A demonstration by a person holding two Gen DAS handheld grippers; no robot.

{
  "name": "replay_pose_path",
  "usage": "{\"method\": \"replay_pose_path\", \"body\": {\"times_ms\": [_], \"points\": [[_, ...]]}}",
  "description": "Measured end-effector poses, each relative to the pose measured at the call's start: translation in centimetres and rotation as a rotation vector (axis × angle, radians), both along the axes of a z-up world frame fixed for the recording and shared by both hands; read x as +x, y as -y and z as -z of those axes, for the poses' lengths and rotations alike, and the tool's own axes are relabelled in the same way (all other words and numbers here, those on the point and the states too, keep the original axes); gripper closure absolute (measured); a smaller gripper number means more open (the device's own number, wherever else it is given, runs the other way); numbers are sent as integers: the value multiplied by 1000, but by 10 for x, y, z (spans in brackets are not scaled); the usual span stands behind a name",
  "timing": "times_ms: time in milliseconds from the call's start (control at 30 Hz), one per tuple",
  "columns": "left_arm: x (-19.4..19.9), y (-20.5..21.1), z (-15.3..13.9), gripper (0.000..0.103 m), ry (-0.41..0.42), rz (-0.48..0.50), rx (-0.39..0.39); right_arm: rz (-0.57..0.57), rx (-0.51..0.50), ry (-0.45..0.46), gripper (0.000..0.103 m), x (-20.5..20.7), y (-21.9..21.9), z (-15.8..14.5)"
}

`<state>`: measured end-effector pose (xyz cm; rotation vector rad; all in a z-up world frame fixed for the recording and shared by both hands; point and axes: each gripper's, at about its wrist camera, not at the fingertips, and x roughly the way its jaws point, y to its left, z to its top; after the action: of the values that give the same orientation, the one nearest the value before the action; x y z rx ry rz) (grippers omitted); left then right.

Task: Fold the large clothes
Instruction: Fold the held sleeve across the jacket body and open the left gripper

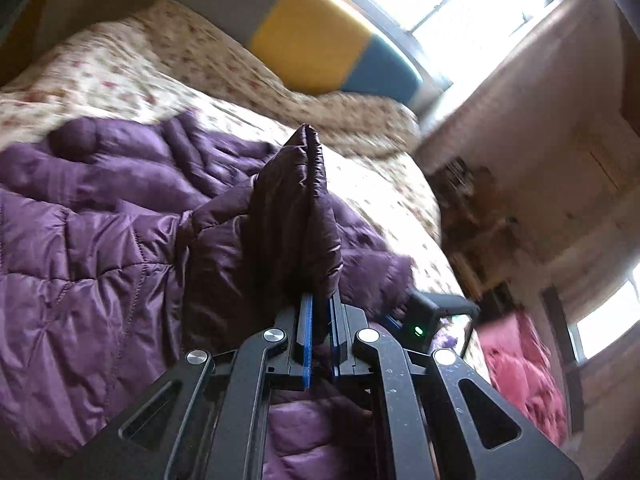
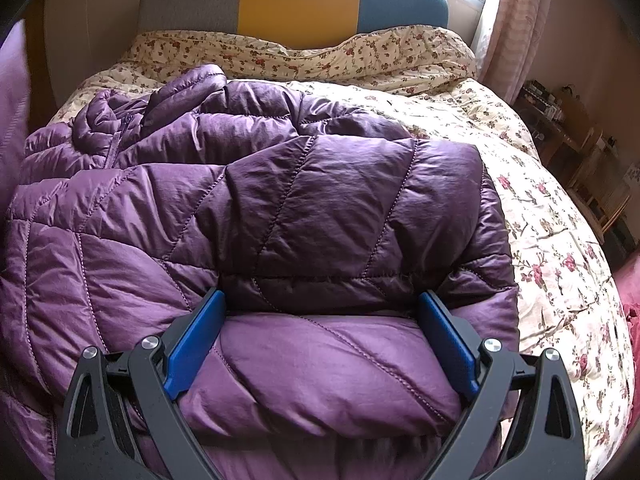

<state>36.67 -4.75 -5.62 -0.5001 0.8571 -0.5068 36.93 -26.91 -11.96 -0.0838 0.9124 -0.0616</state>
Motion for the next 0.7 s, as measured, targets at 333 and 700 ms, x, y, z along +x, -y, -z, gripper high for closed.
{"method": "replay_pose_path", "body": {"times_ms": [333,700], "points": [[2,7,17,95,-15,12,56,-1,-2,0,8,0,1,0],[-28,-4,-4,48,88,-39,228,-2,-13,-5,8,0,0,0]]}}
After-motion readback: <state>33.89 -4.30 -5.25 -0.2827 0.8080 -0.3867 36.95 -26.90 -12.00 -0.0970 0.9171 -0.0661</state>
